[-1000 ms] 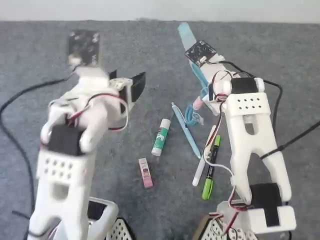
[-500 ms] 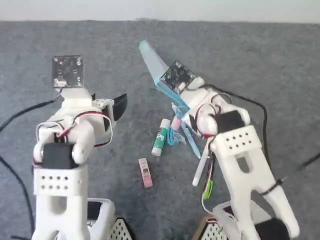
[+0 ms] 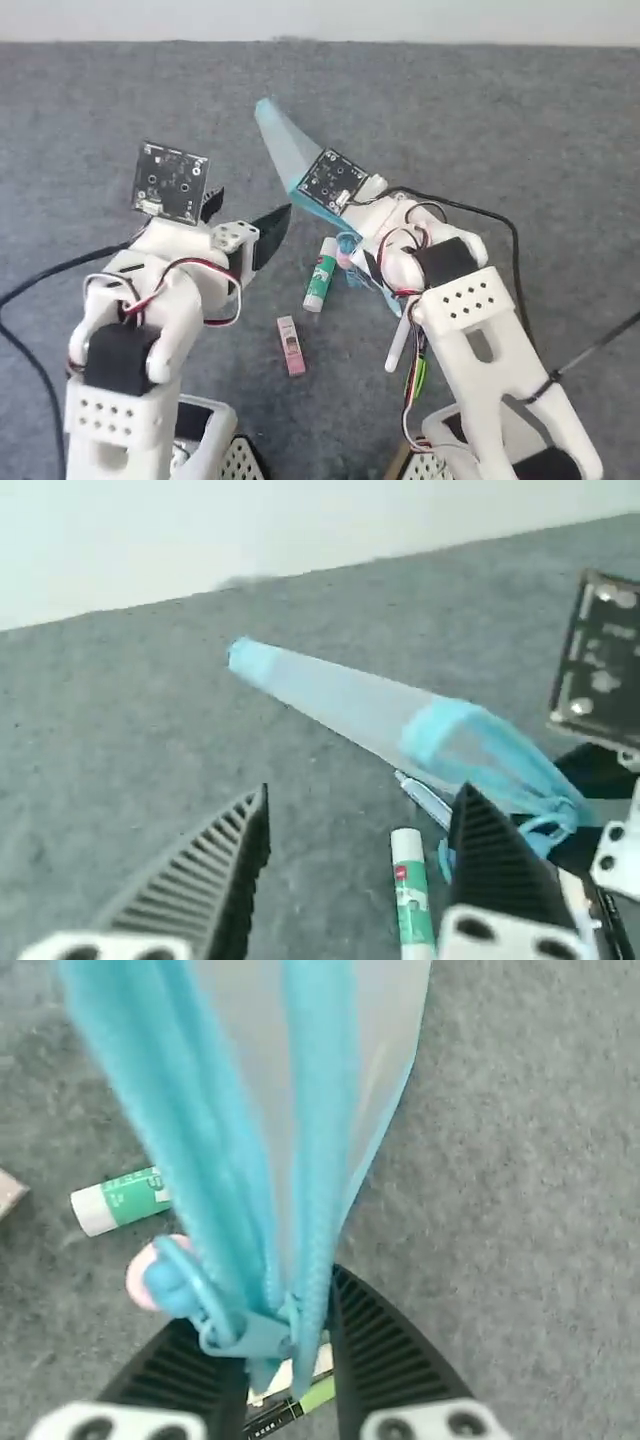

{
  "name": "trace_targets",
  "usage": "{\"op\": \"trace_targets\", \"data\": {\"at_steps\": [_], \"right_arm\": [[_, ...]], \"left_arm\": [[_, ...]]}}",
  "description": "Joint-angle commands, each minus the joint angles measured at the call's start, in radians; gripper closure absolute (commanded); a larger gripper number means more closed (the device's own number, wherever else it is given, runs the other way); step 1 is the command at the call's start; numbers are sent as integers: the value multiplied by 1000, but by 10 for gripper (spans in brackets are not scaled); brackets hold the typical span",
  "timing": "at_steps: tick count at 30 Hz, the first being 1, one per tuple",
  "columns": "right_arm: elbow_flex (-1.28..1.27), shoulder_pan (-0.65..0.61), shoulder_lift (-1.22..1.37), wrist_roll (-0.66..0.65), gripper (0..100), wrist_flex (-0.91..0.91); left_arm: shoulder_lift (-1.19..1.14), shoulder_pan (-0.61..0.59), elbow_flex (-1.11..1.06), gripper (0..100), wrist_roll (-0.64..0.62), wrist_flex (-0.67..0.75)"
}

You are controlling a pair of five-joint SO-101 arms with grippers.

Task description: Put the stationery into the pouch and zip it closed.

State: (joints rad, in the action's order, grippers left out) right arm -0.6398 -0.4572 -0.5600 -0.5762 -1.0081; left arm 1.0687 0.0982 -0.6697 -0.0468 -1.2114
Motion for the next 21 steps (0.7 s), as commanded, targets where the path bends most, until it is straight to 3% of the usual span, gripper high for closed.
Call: {"op": "trace_targets", "data": {"at_steps": [1, 13, 21], "right_arm": [[5, -31, -50, -20, 991, 10], [-26, -77, -51, -55, 991, 12], [-8, -91, -61, -120, 991, -47]], "left_arm": [[-91, 12, 45, 721, 14, 66], [-118, 6, 2, 722, 21, 109], [-120, -95, -203, 735, 46, 321]]}}
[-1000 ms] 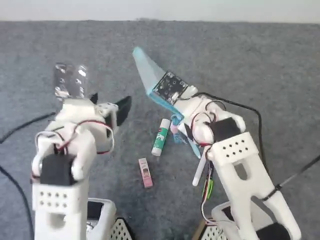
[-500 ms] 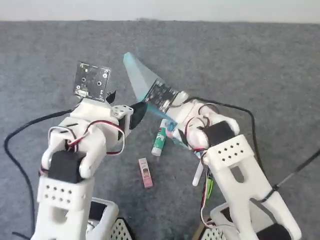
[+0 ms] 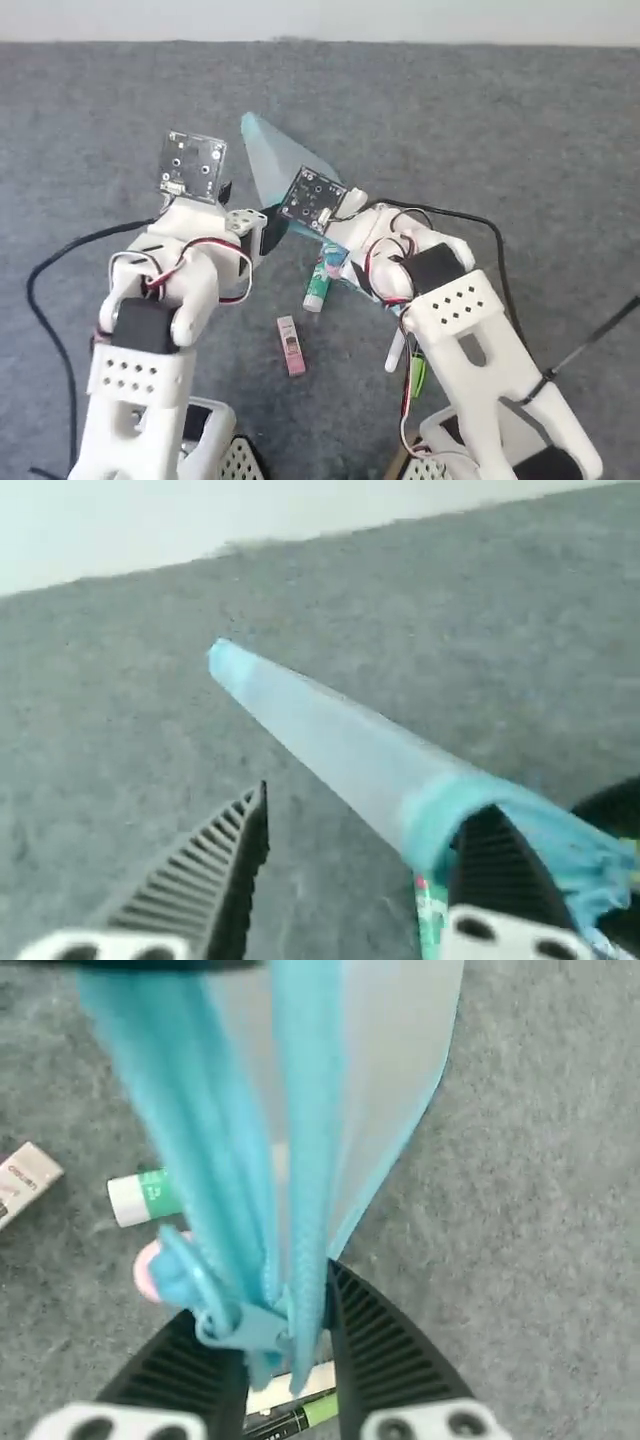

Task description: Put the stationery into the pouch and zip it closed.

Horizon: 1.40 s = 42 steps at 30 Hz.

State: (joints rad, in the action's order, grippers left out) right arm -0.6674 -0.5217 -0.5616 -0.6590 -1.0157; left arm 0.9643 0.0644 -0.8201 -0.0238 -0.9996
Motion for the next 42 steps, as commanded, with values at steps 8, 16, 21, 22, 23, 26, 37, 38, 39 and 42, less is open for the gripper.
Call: {"op": "trace_targets", "data": {"at_steps": [8, 16, 21, 22, 23, 26, 37, 38, 39, 42], "right_arm": [[25, -24, -113, -35, 991, -50], [17, -22, -113, -29, 991, -67], [23, -22, -122, 20, 988, -120], [23, -22, -122, 34, 988, -125], [23, -22, -122, 49, 988, -130], [25, -21, -122, 84, 988, -133], [21, 200, -87, 275, 875, -179], [21, 214, -79, 298, 864, -189], [21, 228, -71, 322, 857, -202], [3, 255, -39, 391, 863, -248]], "left_arm": [[-5, -81, -232, 951, 26, 292], [-12, -84, -295, 988, -37, 315], [-5, -187, -275, 988, -199, 316], [-6, -224, -265, 988, -219, 316], [-11, -261, -254, 988, -239, 316], [-14, -365, -220, 987, -264, 316], [-15, -450, -295, 987, -235, 388], [-15, -443, -298, 987, -230, 388], [-15, -442, -300, 987, -230, 388], [-15, -442, -303, 987, -227, 384]]}}
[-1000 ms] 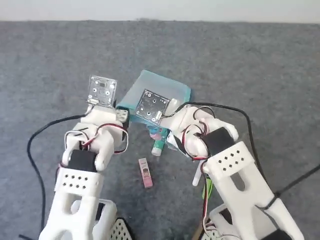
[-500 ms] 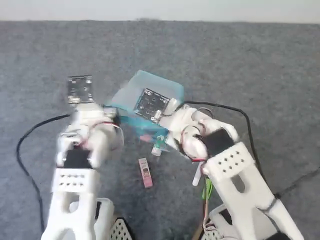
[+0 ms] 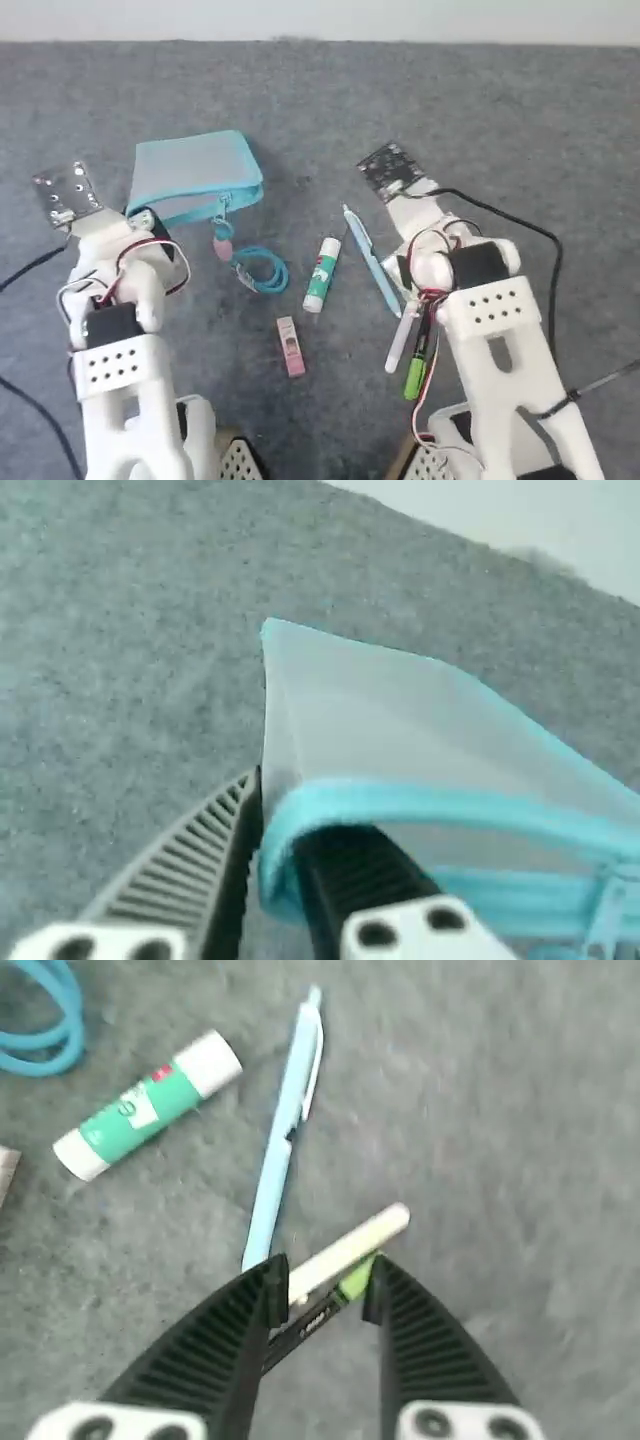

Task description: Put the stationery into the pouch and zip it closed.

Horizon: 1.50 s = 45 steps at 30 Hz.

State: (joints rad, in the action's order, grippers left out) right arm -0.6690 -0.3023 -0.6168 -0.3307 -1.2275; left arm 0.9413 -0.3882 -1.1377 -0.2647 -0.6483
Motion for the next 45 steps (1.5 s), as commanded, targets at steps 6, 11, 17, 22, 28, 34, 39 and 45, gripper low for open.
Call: {"op": "trace_targets", "data": {"at_steps": [6, 11, 17, 22, 28, 34, 39, 45], "right_arm": [[-75, 31, 140, 195, 865, -36], [-74, 81, 245, 307, 865, -19], [-114, 102, 401, 342, 865, 51], [-118, 102, 513, 353, 866, 122], [-118, 139, 539, 292, 998, 194], [51, 275, 458, 106, 992, 142], [356, 285, 524, 26, 992, -25], [471, 248, 707, -44, 991, -87]], "left_arm": [[11, 34, -15, 987, 51, 37], [11, 34, -16, 987, 51, 34], [11, 34, -16, 987, 52, 35], [11, 34, -16, 987, 52, 37], [14, 34, -16, 987, 54, 37], [11, 34, -18, 987, 54, 34], [9, 69, -33, 987, 54, 32], [17, 230, -35, 987, 81, -58]]}}
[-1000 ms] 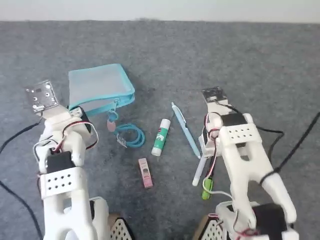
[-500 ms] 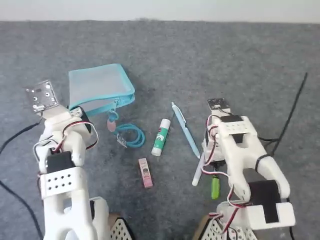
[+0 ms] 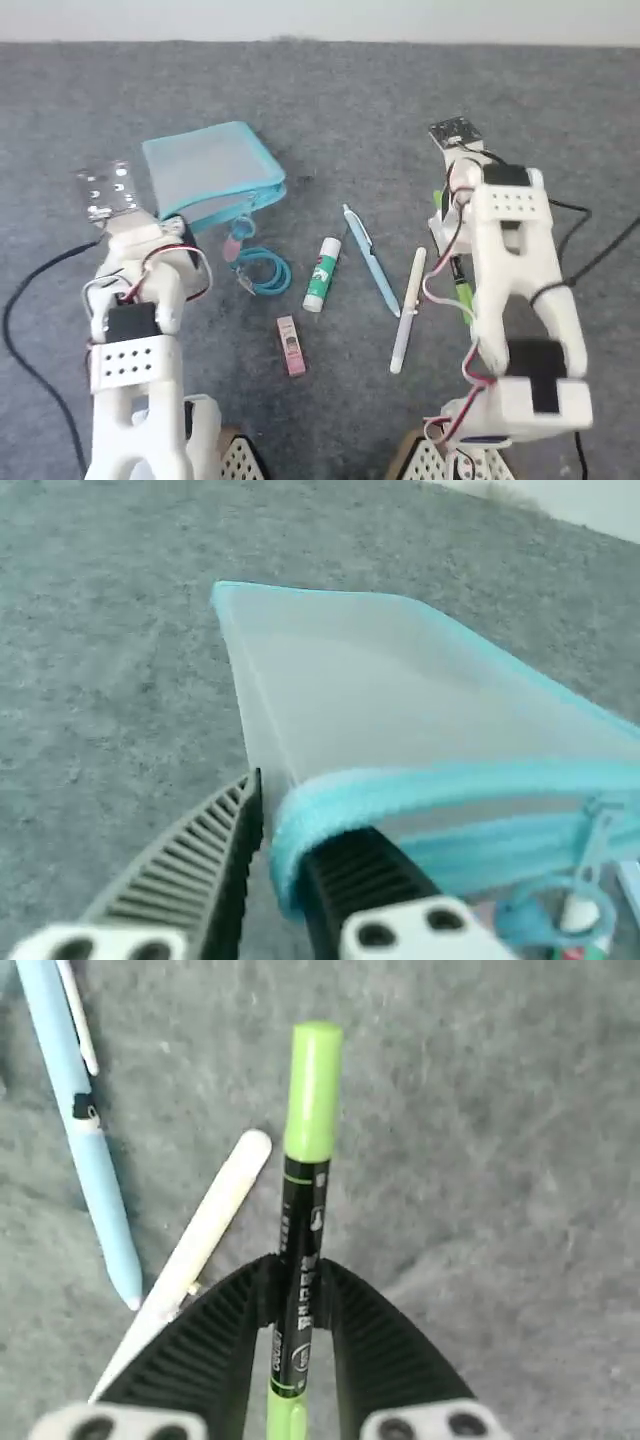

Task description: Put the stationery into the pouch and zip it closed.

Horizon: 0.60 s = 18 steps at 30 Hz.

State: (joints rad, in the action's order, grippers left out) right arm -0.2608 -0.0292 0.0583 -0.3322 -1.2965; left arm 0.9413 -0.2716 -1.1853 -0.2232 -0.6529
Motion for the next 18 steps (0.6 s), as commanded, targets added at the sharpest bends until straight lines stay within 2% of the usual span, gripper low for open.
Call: {"op": "trace_targets", "data": {"at_steps": [1, 7, 13, 18], "right_arm": [[52, -31, 53, -51, 991, -4], [-21, -51, 125, -51, 991, 104], [-41, -59, 134, -54, 977, 101], [-41, -54, 128, -55, 864, 35]], "left_arm": [[18, 155, 13, 987, 52, -71], [15, 331, 25, 987, 63, -86], [11, 348, 33, 987, 55, -80], [9, 348, 31, 987, 14, -60]]}}
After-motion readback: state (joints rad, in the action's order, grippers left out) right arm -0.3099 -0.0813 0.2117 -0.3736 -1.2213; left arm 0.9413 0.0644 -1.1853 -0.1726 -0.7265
